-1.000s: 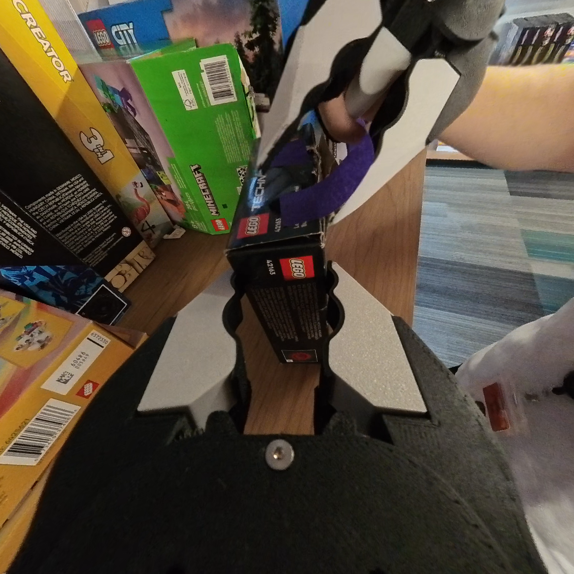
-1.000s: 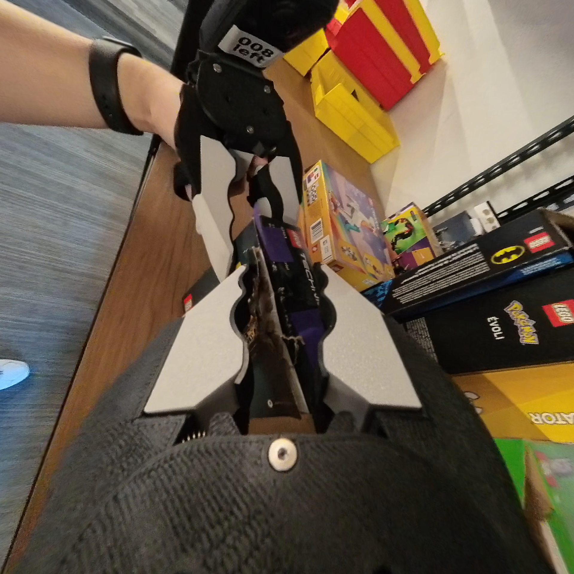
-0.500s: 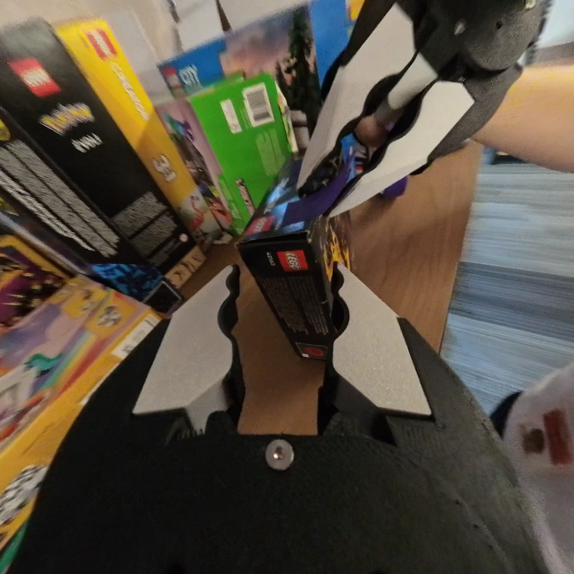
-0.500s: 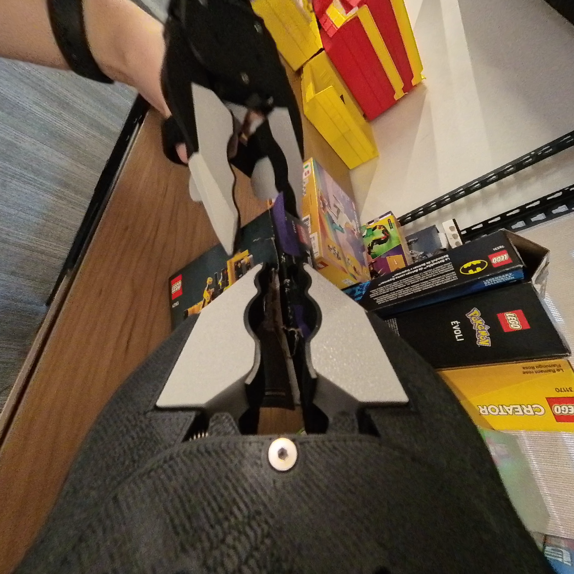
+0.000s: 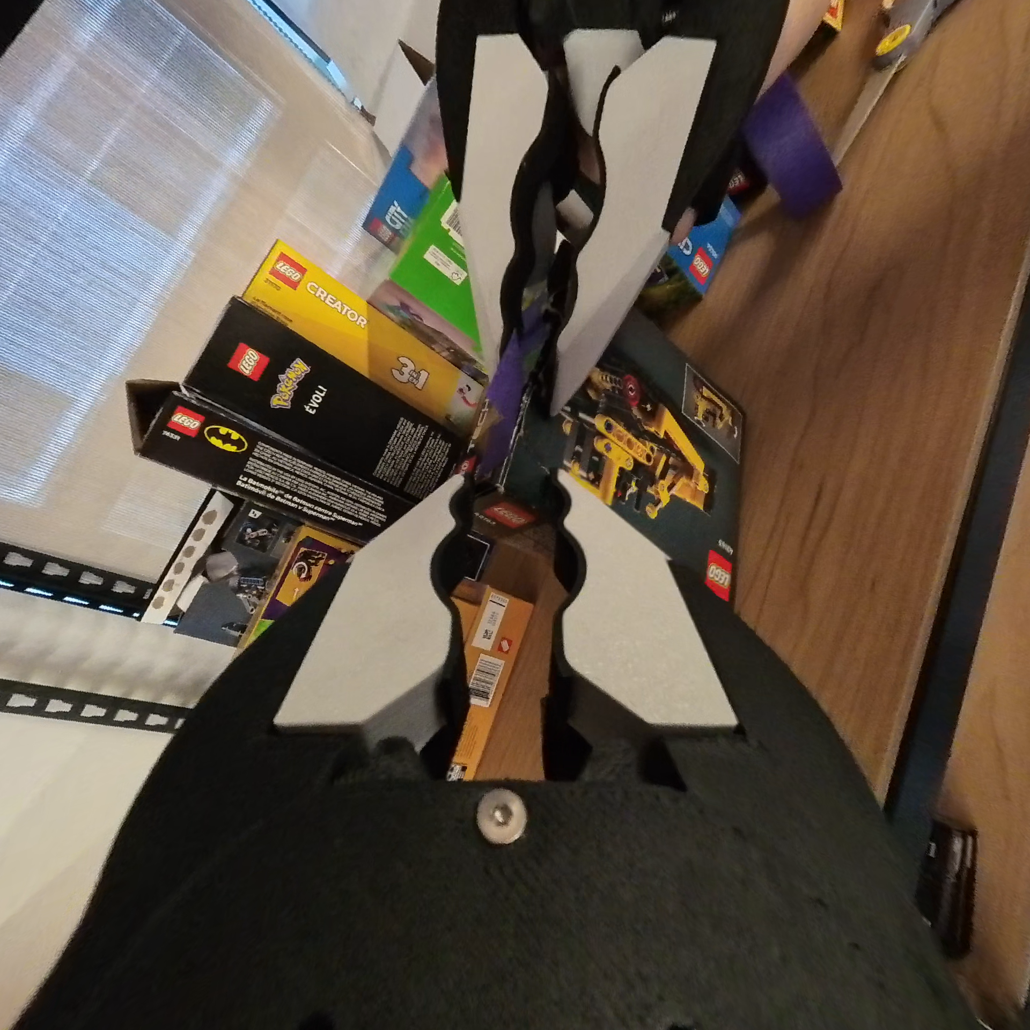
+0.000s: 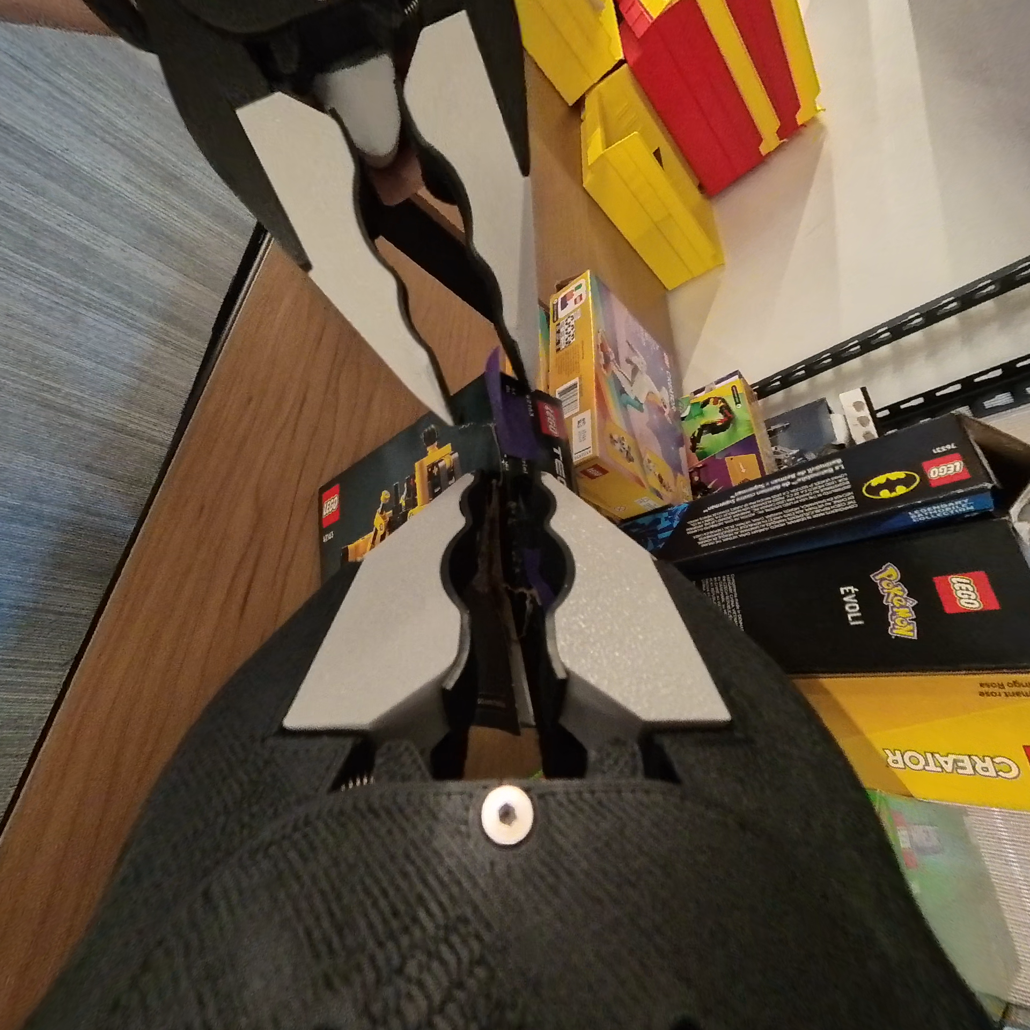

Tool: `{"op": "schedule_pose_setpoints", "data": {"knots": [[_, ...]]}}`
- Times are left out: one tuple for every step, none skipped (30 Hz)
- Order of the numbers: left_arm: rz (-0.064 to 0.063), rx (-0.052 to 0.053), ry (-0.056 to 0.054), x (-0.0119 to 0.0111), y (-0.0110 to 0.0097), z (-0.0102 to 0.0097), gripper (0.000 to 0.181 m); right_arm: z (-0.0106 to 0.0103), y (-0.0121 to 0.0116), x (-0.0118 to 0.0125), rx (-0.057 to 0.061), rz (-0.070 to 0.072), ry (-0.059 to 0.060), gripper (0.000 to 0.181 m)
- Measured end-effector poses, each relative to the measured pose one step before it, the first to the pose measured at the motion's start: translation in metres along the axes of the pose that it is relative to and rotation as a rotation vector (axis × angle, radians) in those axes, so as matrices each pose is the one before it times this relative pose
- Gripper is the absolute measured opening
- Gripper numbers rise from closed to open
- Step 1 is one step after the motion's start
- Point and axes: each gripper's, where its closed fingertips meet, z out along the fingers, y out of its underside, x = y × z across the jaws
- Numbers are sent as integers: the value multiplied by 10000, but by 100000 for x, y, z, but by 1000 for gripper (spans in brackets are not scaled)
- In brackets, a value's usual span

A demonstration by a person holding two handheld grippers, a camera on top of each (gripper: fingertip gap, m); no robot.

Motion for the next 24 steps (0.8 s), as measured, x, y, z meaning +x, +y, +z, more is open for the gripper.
{"op": "schedule_pose_setpoints", "data": {"knots": [[5, 16, -70, -15, 60, -23, 24, 55, -27, -12, -21, -69, 25, 16], [-15, 0, -45, -24, 15, -51, 24, 46, -41, -20, -18, -96, 26, 16], [-80, 42, 14, -27, -115, -106, 22, 20, 23, 5, -49, -72, 24, 16], [-179, 177, 132, 58, -351, -175, 23, 22, 52, 28, -55, 10, 15, 16], [-204, 278, 169, 33, -591, -223, 25, -18, -13, -14, 13, 60, -23, 16], [-111, 253, 200, 51, -620, -220, 28, -21, 22, 5, 17, 37, -13, 16], [31, 115, 291, 174, -472, -121, 30, -7, 39, 33, 16, 24, -5, 16], [169, -93, 276, 141, -187, 5, 33, -10, 31, 14, 17, 39, -16, 16], [300, -260, 125, -73, 71, 147, 35, 10, 4, 19, 5, 32, -22, 16], [395, -302, 24, -202, 146, 239, 32, 15, 4, -2, -10, 0, -15, 16], [412, -266, 33, -103, 108, 305, 27, 26, -4, 3, -11, -24, -2, 16], [372, -157, 91, 108, -76, 321, 26, 24, 0, 8, -14, -17, 6, 16], [298, -54, 54, 164, -258, 289, 24, 18, 11, 1, -10, 4, -5, 16], [228, -33, -31, 58, -286, 188, 22, -7, 7, 7, -3, 18, -17, 16], [179, -49, -76, -15, -209, 83, 18, -7, 20, 24, 3, 37, -17, 16], [140, -51, -127, -96, -144, -32, 13, 12, 26, 28, 9, 47, -15, 16], [107, -47, -229, -261, -90, -110, 5, 7, 21, 37, 9, 31, -11, 17], [91, -105, -407, -509, 25, -159, 0, 10, 11, 16, -3, 13, -13, 16], [141, -91, -319, -319, 36, -178, 0, 4, -5, -5, -12, 4, -24, 17], [162, -12, -52, 160, -42, -141, 0, 8, -31, -36, -18, -7, -34, 16], [112, -14, 69, 396, -36, -62, 0, 18, 2, -24, -33, -11, -23, 16], [91, -20, 81, 414, -22, 13, 0, 12, -23, -15, -19, -4, -23, 16], [98, -41, 50, 348, 39, 48, 0, 20, 15, 7, -19, 1, -13, 16], [80, -70, 17, 229, 98, 58, 0, 10, 9, 28, -2, 10, -6, 16]]}}
